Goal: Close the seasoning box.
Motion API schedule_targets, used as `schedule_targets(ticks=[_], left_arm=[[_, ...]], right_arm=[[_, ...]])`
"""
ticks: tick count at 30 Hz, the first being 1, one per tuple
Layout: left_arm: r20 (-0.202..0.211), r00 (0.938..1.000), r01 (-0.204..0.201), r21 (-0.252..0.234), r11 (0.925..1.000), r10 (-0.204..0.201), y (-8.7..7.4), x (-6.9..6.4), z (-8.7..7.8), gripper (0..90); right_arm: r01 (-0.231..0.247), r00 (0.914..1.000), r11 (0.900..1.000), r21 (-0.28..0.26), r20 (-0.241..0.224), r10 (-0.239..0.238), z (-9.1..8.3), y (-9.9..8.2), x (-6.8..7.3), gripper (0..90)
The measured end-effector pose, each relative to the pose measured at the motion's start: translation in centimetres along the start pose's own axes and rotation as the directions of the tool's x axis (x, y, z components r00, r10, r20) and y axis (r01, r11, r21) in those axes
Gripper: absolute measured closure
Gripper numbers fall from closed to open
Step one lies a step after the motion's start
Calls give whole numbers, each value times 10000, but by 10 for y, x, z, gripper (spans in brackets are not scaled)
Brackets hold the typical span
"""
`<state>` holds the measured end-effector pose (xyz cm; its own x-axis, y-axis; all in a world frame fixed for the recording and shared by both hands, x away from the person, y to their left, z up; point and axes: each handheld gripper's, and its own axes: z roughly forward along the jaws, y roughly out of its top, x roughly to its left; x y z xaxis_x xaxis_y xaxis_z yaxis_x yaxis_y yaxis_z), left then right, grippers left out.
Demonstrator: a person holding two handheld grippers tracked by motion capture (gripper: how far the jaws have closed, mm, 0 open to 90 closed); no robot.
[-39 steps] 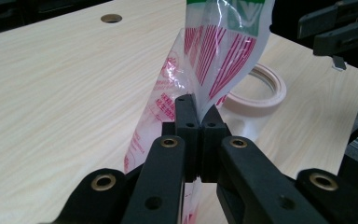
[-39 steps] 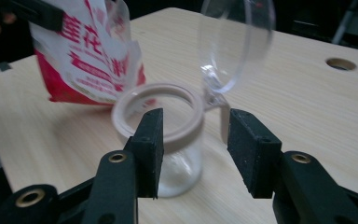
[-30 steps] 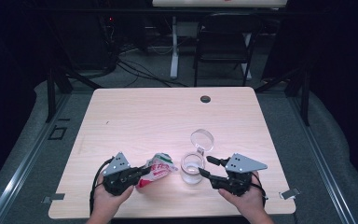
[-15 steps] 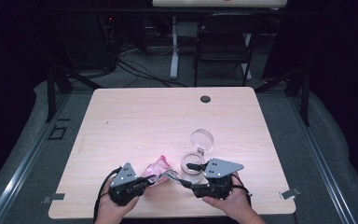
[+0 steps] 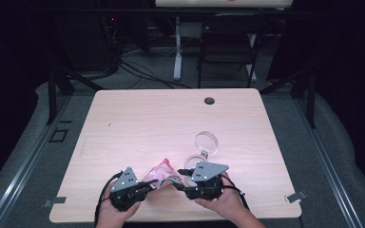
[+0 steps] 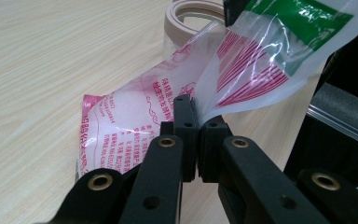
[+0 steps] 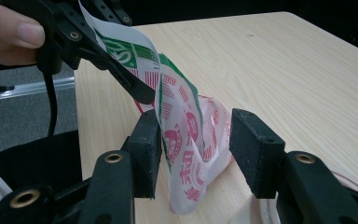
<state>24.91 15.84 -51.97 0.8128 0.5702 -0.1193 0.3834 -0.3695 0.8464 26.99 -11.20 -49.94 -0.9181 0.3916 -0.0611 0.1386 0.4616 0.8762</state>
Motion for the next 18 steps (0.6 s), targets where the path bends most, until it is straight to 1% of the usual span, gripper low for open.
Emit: schedule_targets(ticks=[6, 7, 8, 11, 14, 15, 16, 17, 18], left_arm=[[-39, 10000, -37, -13, 10000, 37, 0, 1, 0, 890], [-29, 10000, 54, -40, 10000, -54, -1, 0, -1, 890], [5, 10000, 23, -40, 10000, -23, -1, 1, -1, 891], [-31, 10000, -30, -24, 10000, 30, 0, 1, 0, 890], [-7, 10000, 24, -25, 10000, -24, -1, 0, 0, 890], [-32, 10000, -24, -26, 10000, 24, -1, 1, 0, 890], [2, 10000, 59, -45, 10000, -59, -1, 1, 0, 889], [13, 10000, 59, -45, 10000, -59, -1, 1, 0, 888], [-1, 10000, -1, -33, 10000, 1, -1, 1, 0, 888]], right_arm=[[347, 9994, 9993, 108, 10, -348, 9, 2, 3, 602], [338, 9994, 9994, 75, -3, -338, 10, 2, 2, 608], [307, 9995, 9995, 41, -3, -307, 10, 2, 2, 616], [492, 9988, 9988, 64, 68, -492, 9, 3, 3, 621], [718, 9973, 9974, 69, 120, -718, 8, 4, 5, 621], [746, 9971, 9972, 14, 158, -746, 8, 4, 5, 621], [780, 9968, 9970, -7, 191, -779, 8, 4, 6, 621], [799, 9966, 9968, -10, 187, -798, 7, 5, 6, 621], [789, 9968, 9969, -46, 161, -788, 7, 5, 6, 622]])
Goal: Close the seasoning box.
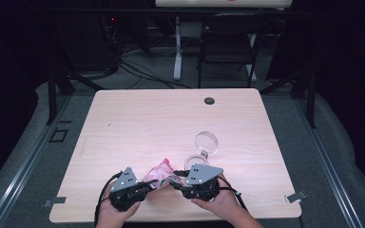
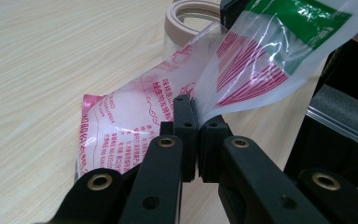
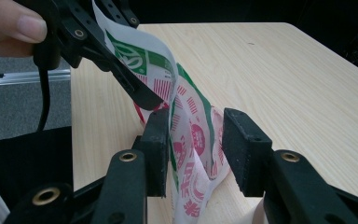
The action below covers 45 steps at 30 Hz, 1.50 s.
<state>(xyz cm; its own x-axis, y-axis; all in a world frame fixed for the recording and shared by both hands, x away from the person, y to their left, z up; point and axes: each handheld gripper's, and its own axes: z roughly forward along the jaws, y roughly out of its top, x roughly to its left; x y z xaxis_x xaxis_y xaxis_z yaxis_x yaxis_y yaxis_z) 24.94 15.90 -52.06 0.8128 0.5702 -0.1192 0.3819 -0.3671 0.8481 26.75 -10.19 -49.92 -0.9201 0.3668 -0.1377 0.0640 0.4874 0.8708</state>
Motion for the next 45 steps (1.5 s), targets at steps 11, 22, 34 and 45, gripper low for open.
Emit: schedule_targets(ticks=[11, 22, 34, 45], left_arm=[[67, 10000, 31, 52, 10000, -31, -1, -3, 2, 887], [177, 9998, -126, 121, 9998, 124, -2, -4, 3, 883], [106, 9990, -434, 150, 9989, 433, -4, -9, 2, 841], [-4, 9996, -298, 39, 9995, 298, -7, -9, 1, 737]], right_arm=[[250, 9992, 9997, 4, -319, -250, -2, -1, 6, 683], [732, 9960, 9959, 523, -559, -702, 6, -2, 12, 735], [960, 9954, 9919, 826, -8, -963, 1, -4, 13, 900], [202, 9998, 9970, 749, 76, -208, 2, 0, 8, 900]])
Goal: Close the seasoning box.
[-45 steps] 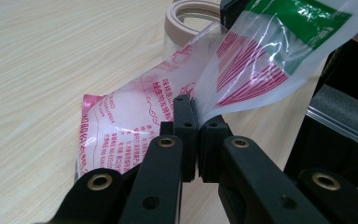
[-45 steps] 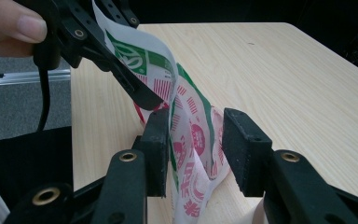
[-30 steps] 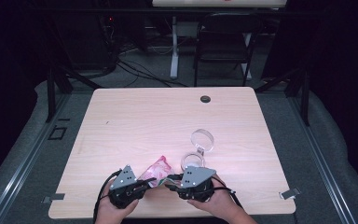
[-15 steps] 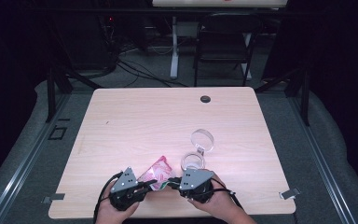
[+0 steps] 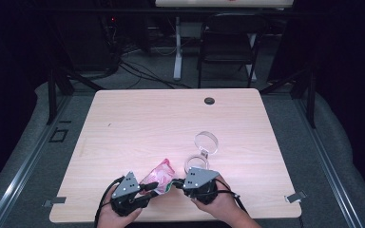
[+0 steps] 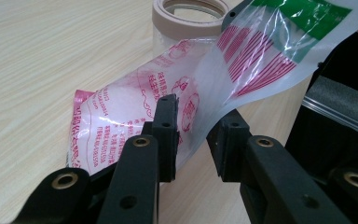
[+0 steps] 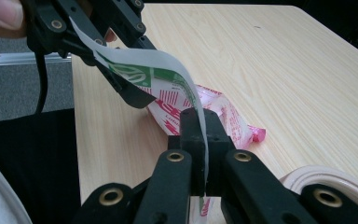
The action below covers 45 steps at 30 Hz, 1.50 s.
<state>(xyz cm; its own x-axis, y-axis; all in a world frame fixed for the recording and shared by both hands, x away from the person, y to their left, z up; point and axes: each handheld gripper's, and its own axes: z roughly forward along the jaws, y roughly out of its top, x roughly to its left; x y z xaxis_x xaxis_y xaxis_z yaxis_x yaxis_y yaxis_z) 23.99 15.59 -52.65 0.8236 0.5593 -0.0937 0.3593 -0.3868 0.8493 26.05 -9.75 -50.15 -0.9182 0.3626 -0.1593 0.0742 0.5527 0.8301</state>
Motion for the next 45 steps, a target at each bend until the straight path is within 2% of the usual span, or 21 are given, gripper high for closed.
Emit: schedule_targets(ticks=[3, 7, 11, 14, 16, 19, 24, 29, 31, 34, 36, 42, 45], left_arm=[[-34, 10000, 38, 3, 10000, -38, 0, 1, 0, 727], [-283, 9996, -19, 34, 10000, 20, -2, 3, 1, 682], [-559, 9984, 33, -43, 10000, -36, -4, 6, 2, 588], [-632, 9980, 65, -67, 10000, -69, -7, 9, 4, 541], [-930, 9955, -163, -66, 9998, 156, -9, 11, 7, 511], [-1125, 9935, -146, 55, 9999, 151, -12, 13, 9, 472], [-1365, 9906, -91, -82, 9999, 79, -16, 19, 11, 456], [-1322, 9912, -21, -140, 9999, 2, -19, 23, 10, 435], [-1333, 9911, 74, 106, 9999, -59, -20, 25, 10, 400], [-1295, 9910, 362, 227, 9991, -330, -23, 26, 13, 321], [-1420, 9895, 325, 432, 9985, -260, -24, 26, 15, 289], [-1671, 9855, 439, 907, 9949, -282, -29, 28, 28, 267], [-1773, 9832, 614, 1007, 9930, -428, -32, 31, 32, 269]], right_arm=[[-178, 9998, 9998, -83, -65, 178, 1, 1, -1, 900], [-420, 9989, 9990, -168, -210, 416, 1, 2, -4, 900], [-644, 9975, 9974, -322, -316, 634, 3, 4, -8, 900], [-605, 9975, 9975, -354, -381, 592, 4, 7, -10, 900], [-594, 9977, 9975, -381, -353, 581, 5, 9, -11, 900], [-492, 9982, 9980, -386, -358, 478, 5, 12, -14, 900], [-523, 9981, 9973, -521, -363, 504, 5, 14, -17, 900], [-470, 9982, 9971, -600, -404, 446, 7, 16, -18, 900], [-476, 9981, 9966, -672, -434, 448, 8, 17, -19, 900], [-446, 9979, 9967, -676, -495, 413, 9, 17, -20, 900], [-412, 9981, 9968, -691, -489, 379, 9, 18, -20, 900], [-403, 9977, 9963, -757, -567, 361, 10, 18, -21, 900], [-390, 9978, 9964, -754, -570, 347, 10, 17, -21, 900]])
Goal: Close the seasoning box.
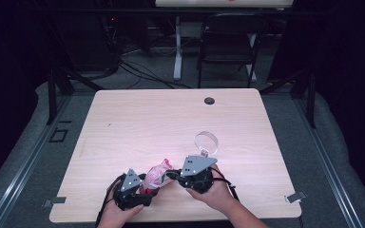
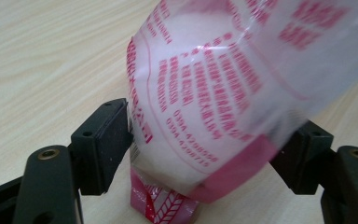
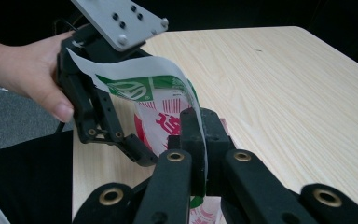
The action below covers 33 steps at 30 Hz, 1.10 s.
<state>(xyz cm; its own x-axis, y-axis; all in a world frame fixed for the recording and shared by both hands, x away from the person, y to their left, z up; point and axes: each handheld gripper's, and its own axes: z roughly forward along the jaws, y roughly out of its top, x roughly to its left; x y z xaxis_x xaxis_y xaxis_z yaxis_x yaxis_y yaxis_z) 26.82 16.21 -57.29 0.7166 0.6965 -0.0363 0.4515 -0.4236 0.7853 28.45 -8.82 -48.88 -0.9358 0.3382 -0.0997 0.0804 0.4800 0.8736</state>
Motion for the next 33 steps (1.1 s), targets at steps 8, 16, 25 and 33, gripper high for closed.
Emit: schedule_targets(ticks=[8, 16, 25, 33], left_arm=[[218, 9997, 118, 104, 9999, -121, 1, 3, 11, 266], [336, 9993, 177, 374, 9991, -190, 3, 4, 22, 243], [237, 9997, 53, 631, 9980, -68, 7, 3, 31, 235], [73, 10000, -2, 797, 9968, -4, 9, 3, 36, 228]], right_arm=[[-60, 10000, 10000, -2, 6, 60, -1, -2, 1, 900], [-109, 9999, 9999, -40, 2, 109, -2, -4, 1, 900], [-141, 9999, 9999, -49, 23, 141, -3, -4, 2, 900], [-194, 9998, 9998, -55, 56, 195, -3, -4, 2, 900]])
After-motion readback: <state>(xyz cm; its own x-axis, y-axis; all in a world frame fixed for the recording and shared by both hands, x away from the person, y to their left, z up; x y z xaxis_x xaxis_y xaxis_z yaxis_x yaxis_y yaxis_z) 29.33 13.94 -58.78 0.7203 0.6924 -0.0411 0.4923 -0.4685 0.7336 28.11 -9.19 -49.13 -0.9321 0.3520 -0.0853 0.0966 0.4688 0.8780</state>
